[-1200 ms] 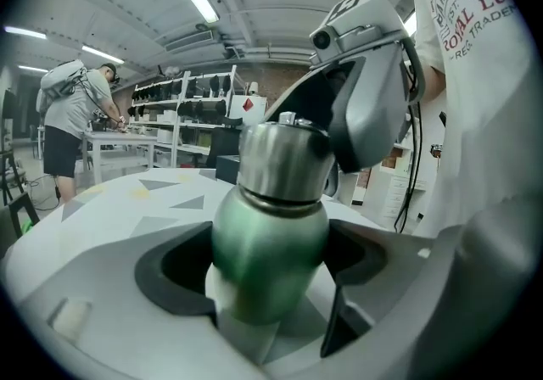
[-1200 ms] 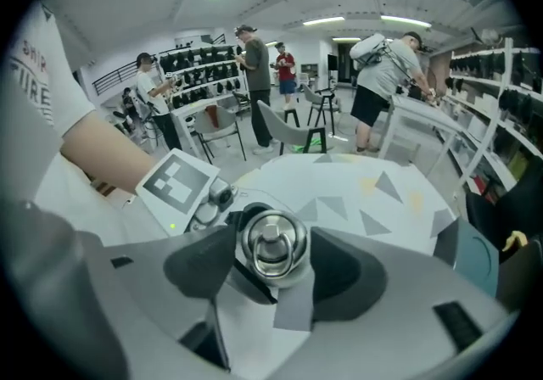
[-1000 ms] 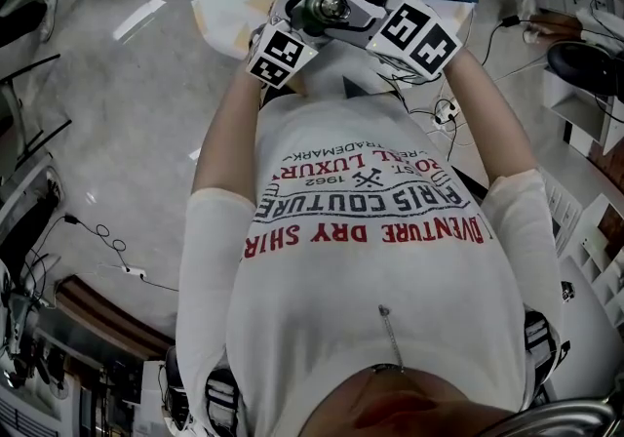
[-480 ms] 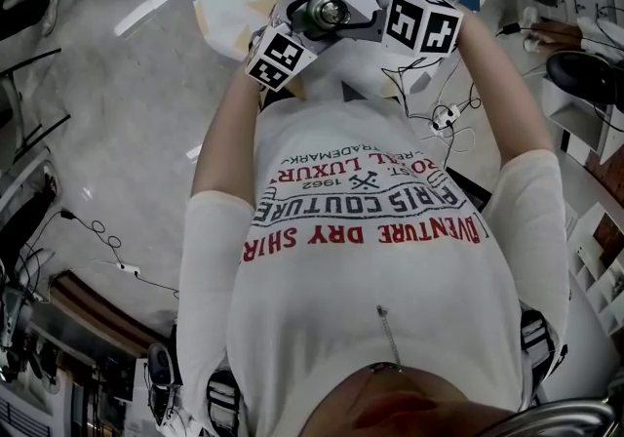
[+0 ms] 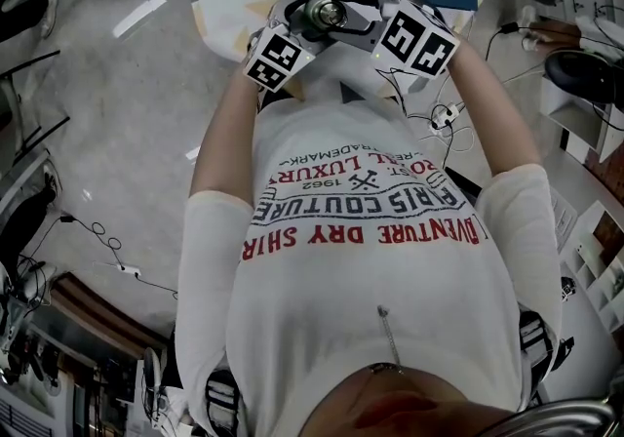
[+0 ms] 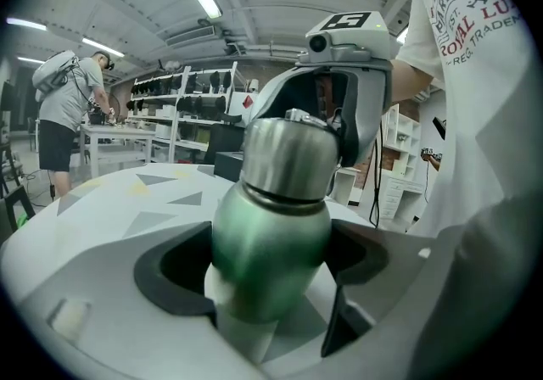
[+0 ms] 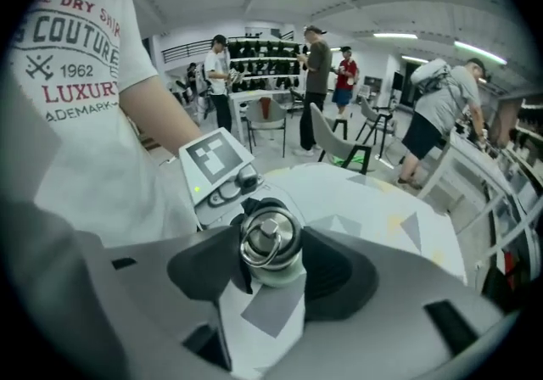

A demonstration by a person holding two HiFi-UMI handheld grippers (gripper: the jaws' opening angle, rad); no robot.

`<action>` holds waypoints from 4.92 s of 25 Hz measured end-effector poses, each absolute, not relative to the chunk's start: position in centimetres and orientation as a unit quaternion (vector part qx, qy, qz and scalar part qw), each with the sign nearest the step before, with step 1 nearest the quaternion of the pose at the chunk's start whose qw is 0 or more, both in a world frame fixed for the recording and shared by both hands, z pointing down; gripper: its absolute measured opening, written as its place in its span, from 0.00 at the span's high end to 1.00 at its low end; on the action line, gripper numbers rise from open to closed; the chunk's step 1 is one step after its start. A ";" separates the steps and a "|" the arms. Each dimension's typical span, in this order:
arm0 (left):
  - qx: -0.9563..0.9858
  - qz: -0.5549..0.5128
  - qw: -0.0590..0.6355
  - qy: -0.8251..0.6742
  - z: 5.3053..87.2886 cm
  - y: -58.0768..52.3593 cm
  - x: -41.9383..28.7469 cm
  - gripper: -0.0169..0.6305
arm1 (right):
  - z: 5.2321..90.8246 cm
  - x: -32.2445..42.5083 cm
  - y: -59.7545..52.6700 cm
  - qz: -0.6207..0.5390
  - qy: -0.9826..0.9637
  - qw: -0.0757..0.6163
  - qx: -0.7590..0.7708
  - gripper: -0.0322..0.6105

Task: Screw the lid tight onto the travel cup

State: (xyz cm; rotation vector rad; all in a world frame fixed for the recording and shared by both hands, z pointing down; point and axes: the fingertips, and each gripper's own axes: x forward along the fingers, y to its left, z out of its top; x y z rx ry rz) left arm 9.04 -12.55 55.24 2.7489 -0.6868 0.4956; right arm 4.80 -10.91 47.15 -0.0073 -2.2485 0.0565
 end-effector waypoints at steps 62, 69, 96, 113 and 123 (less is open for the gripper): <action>0.946 0.178 0.142 -0.232 56.0 -12.5 8.8 0.35 | 47.8 4.8 -11.1 0.069 -0.899 0.394 0.178 0.56; 0.945 0.180 0.141 -0.234 56.0 -12.4 9.0 0.35 | 47.7 5.1 -10.6 0.075 -0.900 0.402 0.151 0.56; 0.944 0.187 0.135 -0.235 56.8 -12.4 9.0 0.35 | 48.1 5.3 -10.5 -0.095 -0.834 0.512 -0.182 0.59; 0.945 0.195 0.137 -0.226 56.2 -12.3 9.0 0.35 | 48.0 5.5 -11.0 0.076 -0.900 0.399 0.156 0.59; 0.947 0.188 0.142 -0.217 56.2 -12.3 9.2 0.35 | 47.6 5.7 -10.7 0.078 -0.906 0.367 0.194 0.59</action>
